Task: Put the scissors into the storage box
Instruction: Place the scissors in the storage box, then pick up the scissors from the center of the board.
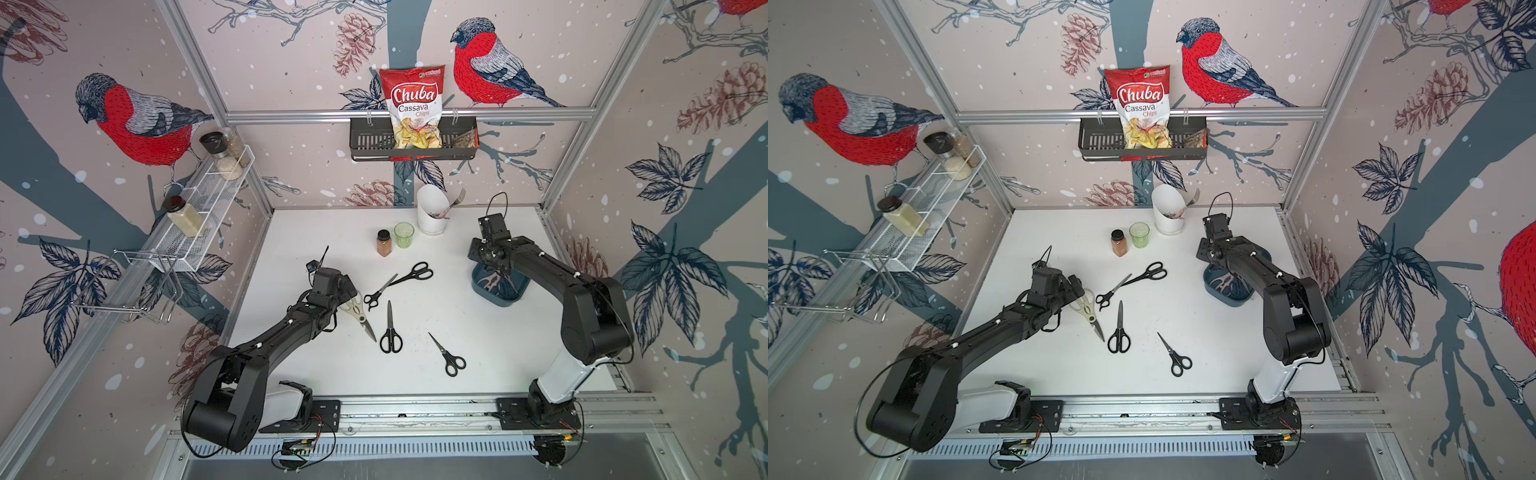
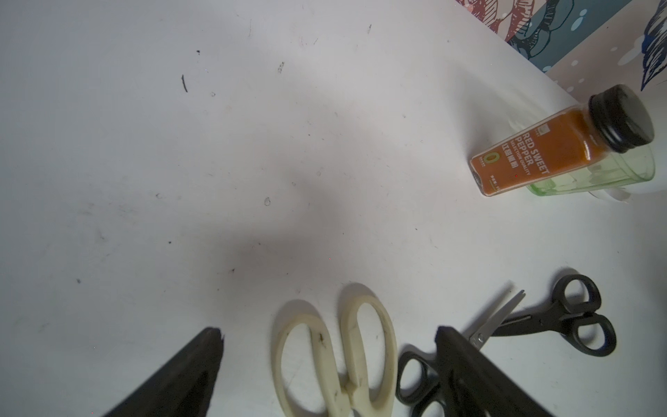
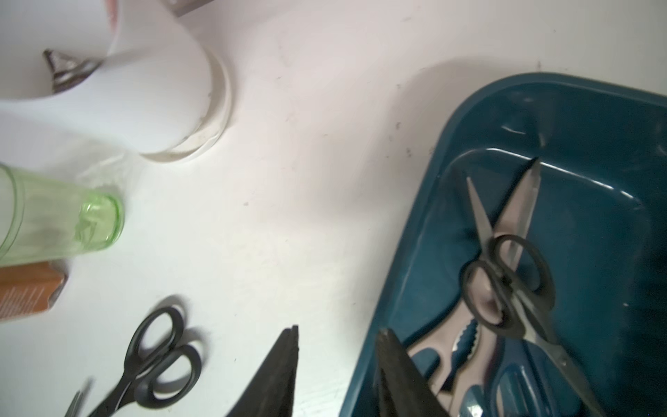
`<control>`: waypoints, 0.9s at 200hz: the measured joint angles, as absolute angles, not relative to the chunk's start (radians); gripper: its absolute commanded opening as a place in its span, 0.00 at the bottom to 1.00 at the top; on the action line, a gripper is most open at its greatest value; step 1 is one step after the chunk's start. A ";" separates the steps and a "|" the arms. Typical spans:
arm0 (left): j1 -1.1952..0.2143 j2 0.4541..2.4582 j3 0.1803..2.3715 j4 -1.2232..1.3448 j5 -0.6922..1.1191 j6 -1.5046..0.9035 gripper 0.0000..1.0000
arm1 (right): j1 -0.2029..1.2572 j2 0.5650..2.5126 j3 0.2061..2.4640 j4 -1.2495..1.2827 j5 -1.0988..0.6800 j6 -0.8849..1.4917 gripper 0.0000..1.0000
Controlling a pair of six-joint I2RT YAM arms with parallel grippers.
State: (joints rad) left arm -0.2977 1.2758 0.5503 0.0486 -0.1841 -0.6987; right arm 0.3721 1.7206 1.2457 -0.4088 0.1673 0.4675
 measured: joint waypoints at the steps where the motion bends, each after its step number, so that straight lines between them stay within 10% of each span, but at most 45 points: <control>1: -0.298 1.276 0.551 0.049 -0.184 -0.699 0.96 | 0.376 1.720 1.246 -0.411 0.169 0.467 0.47; 106: -0.298 1.273 0.540 0.050 -0.159 -0.736 0.96 | 0.909 1.674 1.104 -0.595 0.301 0.468 0.51; 180: -0.298 1.262 0.507 0.063 -0.159 -0.744 0.96 | 1.001 1.537 0.918 -0.678 0.200 0.566 0.40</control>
